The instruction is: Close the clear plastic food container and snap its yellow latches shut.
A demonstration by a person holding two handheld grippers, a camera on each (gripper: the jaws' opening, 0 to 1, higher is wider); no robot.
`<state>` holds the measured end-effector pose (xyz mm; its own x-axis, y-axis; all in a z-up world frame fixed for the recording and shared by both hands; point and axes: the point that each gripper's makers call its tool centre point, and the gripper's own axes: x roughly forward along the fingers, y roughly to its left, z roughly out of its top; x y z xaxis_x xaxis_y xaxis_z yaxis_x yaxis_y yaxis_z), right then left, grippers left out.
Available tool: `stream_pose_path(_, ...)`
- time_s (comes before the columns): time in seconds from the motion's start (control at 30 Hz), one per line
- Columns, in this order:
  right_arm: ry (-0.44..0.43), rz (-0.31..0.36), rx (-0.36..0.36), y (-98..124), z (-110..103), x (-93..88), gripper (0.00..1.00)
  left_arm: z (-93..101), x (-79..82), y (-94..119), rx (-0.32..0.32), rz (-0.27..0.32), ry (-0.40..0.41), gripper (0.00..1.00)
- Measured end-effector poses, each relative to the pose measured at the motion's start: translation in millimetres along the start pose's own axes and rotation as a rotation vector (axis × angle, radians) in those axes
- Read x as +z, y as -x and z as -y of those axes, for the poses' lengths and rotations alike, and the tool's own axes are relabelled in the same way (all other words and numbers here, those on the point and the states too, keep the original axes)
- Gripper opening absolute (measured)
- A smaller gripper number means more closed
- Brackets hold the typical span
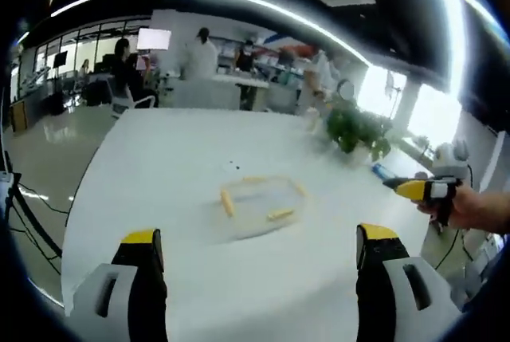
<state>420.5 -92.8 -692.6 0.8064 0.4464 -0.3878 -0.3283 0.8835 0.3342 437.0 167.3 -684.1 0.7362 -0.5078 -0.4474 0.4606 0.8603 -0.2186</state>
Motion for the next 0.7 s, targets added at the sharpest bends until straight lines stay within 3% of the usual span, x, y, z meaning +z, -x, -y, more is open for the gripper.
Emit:
stream_pose_path(0.23,0.015,-0.01,0.006,42.5,-1.9,-9.9,1.0,2.8,-4.5,36.8,0.001,-0.003,-0.032,0.99)
stream_pose_path(0.37,0.092,-0.043,0.012,64.1,-5.2,-21.3,1.0,1.7,-8.3,59.3,0.003,-0.006,-0.03,0.99)
stream_pose_path(0.63,0.124,-0.053,0.009,95.1,-7.1,-37.0,1.0,-1.7,-38.0,94.7,0.007,-0.058,-0.041,0.99)
stream_pose_path(0.7,0.174,-0.079,-0.002,101.3,-5.7,-45.1,1.0,-3.9,-44.4,102.9,0.02,-0.07,-0.057,0.99)
